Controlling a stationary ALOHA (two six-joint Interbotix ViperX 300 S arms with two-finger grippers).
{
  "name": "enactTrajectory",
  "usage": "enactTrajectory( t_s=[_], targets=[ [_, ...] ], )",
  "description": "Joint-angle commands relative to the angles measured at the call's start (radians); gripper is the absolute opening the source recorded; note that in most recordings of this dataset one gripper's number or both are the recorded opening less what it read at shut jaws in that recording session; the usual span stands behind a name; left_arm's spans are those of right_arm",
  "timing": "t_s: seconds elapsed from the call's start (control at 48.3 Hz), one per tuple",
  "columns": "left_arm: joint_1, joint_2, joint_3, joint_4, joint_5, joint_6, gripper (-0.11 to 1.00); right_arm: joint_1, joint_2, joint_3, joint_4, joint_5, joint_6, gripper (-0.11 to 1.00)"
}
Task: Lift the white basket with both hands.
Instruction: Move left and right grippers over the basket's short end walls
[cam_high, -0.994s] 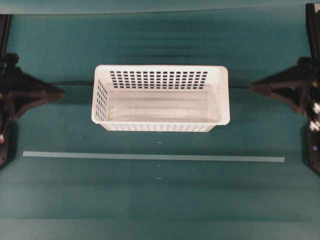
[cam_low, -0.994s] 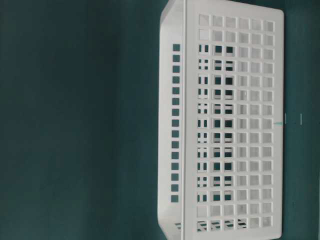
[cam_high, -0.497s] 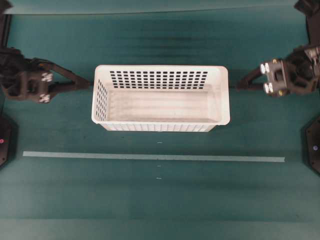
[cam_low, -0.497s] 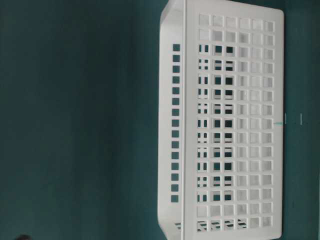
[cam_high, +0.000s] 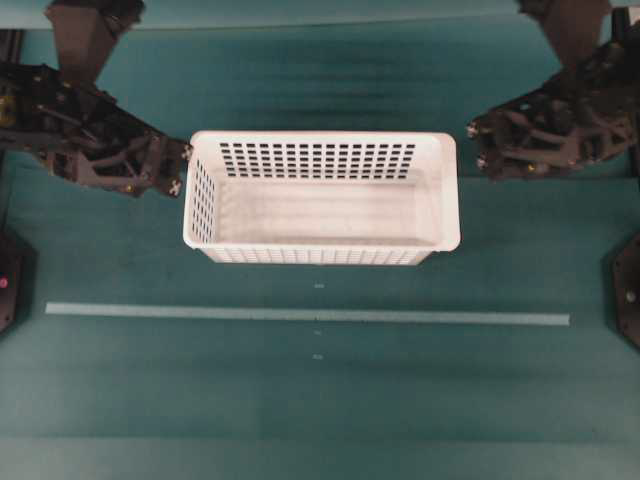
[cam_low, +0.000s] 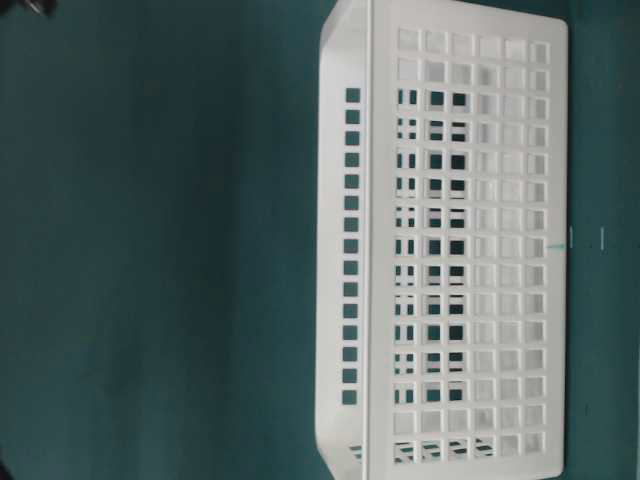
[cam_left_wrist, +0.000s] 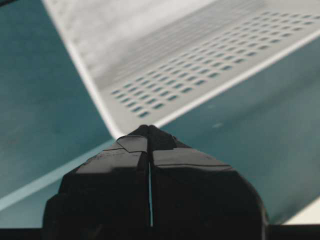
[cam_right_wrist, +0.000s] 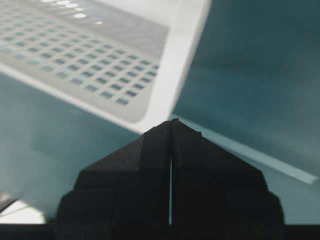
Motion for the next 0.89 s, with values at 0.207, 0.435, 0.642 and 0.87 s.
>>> enactTrajectory(
  t_s=[0.207, 0.435, 0.642, 0.87],
  targets=[
    [0.026, 0.012, 0.003, 0.006, -0.002, -0.006, -0.05, 0.015, 0.114, -0.089, -0.083, 0.114, 0.058, -0.02],
    [0.026, 0.017, 0.009, 0.006, -0.006, 0.011, -0.03, 0.021, 0.137, -0.089, -0.084, 0.092, 0.063, 0.01],
    [0.026, -0.006, 0.051, 0.006, -0.072, 0.011, 0.07, 0.021, 0.143, -0.083, -0.086, 0.029, 0.069, 0.08],
    [0.026, -0.009, 0.095, 0.005, -0.132, 0.005, 0.53, 0.021, 0.153, -0.074, -0.081, -0.02, 0.114, 0.37]
  ],
)
